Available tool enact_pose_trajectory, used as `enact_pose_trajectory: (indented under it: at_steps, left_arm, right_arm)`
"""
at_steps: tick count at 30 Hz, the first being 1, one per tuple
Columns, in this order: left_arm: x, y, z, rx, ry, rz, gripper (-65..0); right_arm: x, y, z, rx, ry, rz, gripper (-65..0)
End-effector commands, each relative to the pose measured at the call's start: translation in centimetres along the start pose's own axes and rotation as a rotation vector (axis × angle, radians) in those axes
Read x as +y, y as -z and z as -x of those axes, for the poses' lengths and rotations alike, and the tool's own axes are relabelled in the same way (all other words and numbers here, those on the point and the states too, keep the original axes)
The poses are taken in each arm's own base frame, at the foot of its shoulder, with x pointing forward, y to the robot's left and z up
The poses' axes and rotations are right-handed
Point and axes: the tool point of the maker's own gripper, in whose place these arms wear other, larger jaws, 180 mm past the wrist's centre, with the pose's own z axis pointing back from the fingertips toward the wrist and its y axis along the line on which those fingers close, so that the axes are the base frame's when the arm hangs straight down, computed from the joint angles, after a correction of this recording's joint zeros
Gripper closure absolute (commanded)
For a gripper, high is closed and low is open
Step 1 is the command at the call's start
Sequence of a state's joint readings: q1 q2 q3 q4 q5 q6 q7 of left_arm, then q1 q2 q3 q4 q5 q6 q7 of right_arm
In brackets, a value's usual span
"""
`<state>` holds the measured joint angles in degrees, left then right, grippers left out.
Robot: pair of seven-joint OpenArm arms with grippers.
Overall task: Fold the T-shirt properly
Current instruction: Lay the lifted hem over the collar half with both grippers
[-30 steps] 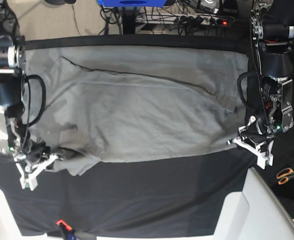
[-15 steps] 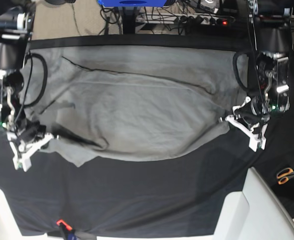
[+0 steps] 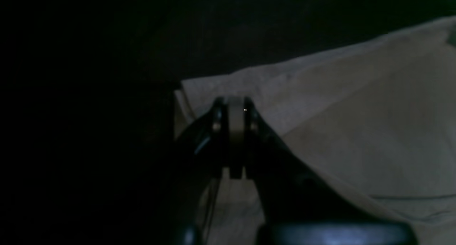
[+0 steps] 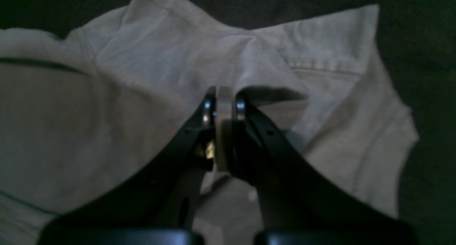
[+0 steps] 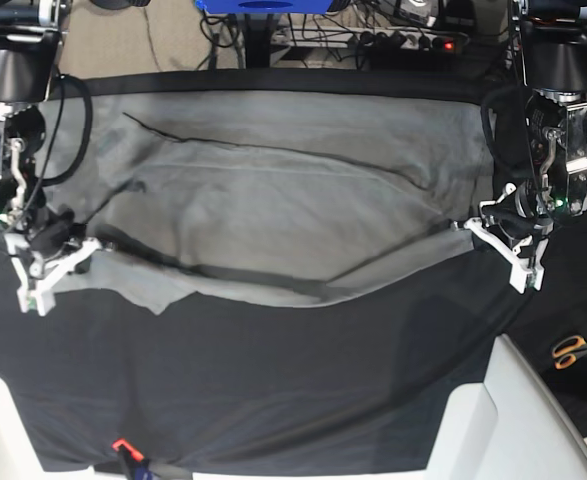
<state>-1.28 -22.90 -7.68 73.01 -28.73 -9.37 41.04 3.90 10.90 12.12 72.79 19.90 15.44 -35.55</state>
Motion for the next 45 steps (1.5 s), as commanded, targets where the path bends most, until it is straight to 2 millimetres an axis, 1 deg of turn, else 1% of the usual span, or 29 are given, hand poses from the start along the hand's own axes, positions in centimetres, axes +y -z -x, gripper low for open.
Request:
enact_pose_trajectory:
  at_steps: [1,3,4,7,9,10,11,12,14,16,19,22,25,26,29,30,31,35,37,38,39,41,45]
  left_arm:
    - [0.8,-0.7,-2.3,-0.054,0.018,-0.012,0.0]
    - [1.1,-0.8,-2.3,-0.055,0.021,-0.015,0.0]
    - [1.0,-0.8,-2.3,-0.055,0.022,-0.014,0.0]
    - [0.8,-0.9,-2.3,-0.046,0.06,0.016,0.0]
    - [0.8,-1.1,-1.6,0.0,0.081,0.031,0.0]
    - [0.8,-1.1,-1.4,0.012,0.085,0.032,0.0]
    - [0.6,-1.2,-1.7,0.007,0.1,0.031,0.0]
    - [0.3,-1.3,-1.8,0.004,0.111,0.035,0.0]
    - [0.3,-1.7,-1.2,0.007,0.118,0.034,0.0]
    - [0.1,-2.0,-1.1,0.003,0.129,0.038,0.0]
    - [0.0,-2.2,-1.0,0.004,0.132,0.041,0.0]
    - [0.0,-2.2,-0.1,0.022,0.13,0.043,0.0]
    - [0.5,-2.4,0.4,0.036,0.143,0.034,0.0]
    - [0.5,-2.4,0.4,0.037,0.145,0.035,0.0]
    - [0.8,-2.5,0.4,0.037,0.143,0.03,0.0]
    - [0.9,-2.5,0.8,0.044,0.14,0.028,0.0]
    - [1.1,-2.6,0.8,0.046,0.143,0.024,0.0]
    - [1.3,-2.7,1.2,0.06,0.158,0.021,0.0]
    - [1.4,-2.7,1.9,0.07,0.155,0.021,0.0]
    - [1.3,-2.8,2.1,0.073,0.156,0.021,0.0]
    - [1.2,-2.8,1.9,0.067,0.16,0.023,0.0]
    - [0.9,-3.1,1.8,0.06,0.171,0.029,0.0]
    - [0.2,-3.5,1.5,0.044,0.19,0.038,0.0]
  right_arm:
    - [-0.6,-0.6,-2.1,-0.058,-0.012,0.01,0.0]
    - [-1.1,-0.7,-2.1,-0.06,-0.007,0.019,0.0]
    - [-1.4,-0.8,-1.8,-0.056,0.001,0.025,0.0]
    - [-1.8,-1.0,-1.6,-0.055,0.009,0.034,0.0]
    - [-1.9,-1.0,-1.5,-0.054,0.009,0.034,0.0]
    - [-1.9,-1.0,-1.1,-0.046,0.01,0.035,0.0]
    - [-1.9,-1.0,-0.7,-0.04,0.009,0.036,0.0]
    - [-1.9,-1.2,-0.8,-0.044,0.006,0.036,0.0]
    - [-1.7,-1.5,-0.6,-0.049,0.0,0.035,0.0]
    - [-1.5,-1.8,-0.8,-0.059,-0.008,0.033,0.0]
    - [-1.4,-2.0,-0.6,-0.06,-0.012,0.034,0.0]
    - [-1.6,-2.0,0.6,-0.014,-0.01,0.036,0.0]
    - [-1.3,-2.4,0.5,-0.02,-0.018,0.034,0.0]
    - [-1.3,-2.5,0.9,-0.015,-0.019,0.036,0.0]
    - [-1.1,-3.0,0.5,-0.031,-0.033,0.036,0.0]
    - [-1.2,-3.2,0.9,-0.021,-0.033,0.038,0.0]
    - [-1.2,-3.3,1.2,-0.009,-0.033,0.037,0.0]
    - [-1.0,-3.5,1.9,0.003,-0.035,0.037,0.0]
    - [-0.4,-3.7,1.9,-0.007,-0.026,0.028,0.0]
    - [-0.8,-4.1,2.1,-0.013,-0.011,0.038,0.0]
    - [-1.1,-4.4,2.2,-0.018,0.001,0.047,0.0]
    - [-0.9,-4.6,2.6,-0.019,0.027,0.048,0.0]
    - [-0.6,-5.0,3.1,-0.003,0.024,0.047,0.0]
